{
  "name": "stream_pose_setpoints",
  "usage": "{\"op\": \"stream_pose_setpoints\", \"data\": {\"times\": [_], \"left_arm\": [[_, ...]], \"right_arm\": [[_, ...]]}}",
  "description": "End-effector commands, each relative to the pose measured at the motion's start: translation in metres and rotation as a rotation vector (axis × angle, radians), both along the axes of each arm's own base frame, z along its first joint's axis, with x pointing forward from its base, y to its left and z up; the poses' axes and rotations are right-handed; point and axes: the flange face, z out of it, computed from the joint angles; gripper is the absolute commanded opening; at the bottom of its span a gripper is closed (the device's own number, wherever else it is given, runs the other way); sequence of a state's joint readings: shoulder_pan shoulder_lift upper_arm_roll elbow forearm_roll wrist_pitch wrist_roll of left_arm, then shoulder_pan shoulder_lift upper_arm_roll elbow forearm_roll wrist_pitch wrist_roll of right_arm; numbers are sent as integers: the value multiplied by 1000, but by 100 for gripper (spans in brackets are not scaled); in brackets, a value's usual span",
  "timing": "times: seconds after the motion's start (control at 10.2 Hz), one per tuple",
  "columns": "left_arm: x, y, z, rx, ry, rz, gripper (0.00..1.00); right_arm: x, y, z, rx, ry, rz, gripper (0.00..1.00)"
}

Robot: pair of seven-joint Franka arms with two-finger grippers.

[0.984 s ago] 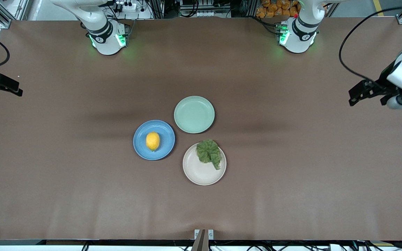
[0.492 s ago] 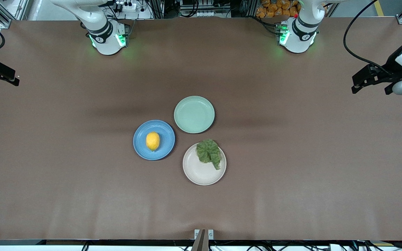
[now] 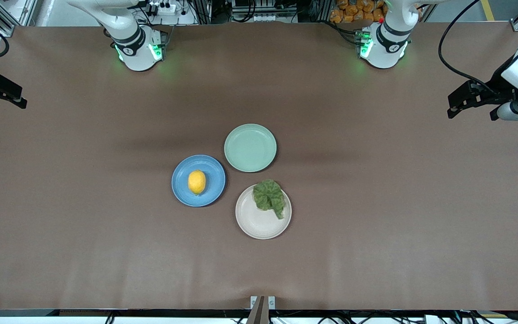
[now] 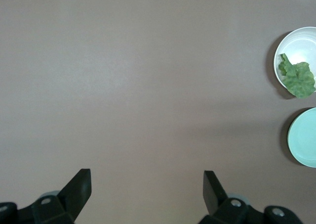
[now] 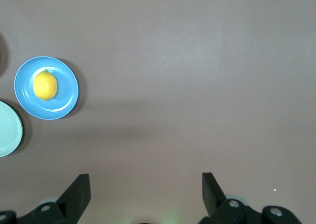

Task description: Place lemon and lettuce in plates

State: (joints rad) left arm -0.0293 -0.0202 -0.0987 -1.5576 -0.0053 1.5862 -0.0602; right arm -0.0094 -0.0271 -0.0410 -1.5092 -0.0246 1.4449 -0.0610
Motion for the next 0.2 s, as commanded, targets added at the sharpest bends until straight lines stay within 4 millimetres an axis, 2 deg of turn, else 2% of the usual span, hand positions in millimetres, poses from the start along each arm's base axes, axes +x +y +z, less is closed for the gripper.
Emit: {"op": "stream_pose_setpoints", "data": {"times": [0.0, 0.1], "left_arm": [[-5, 0, 8, -8, 2, -16, 100], [-5, 0, 8, -8, 2, -16, 100]], "right_arm": [[-4, -5, 7, -16, -2, -25, 100], [-3, -6, 6, -18, -2, -25, 100]]}}
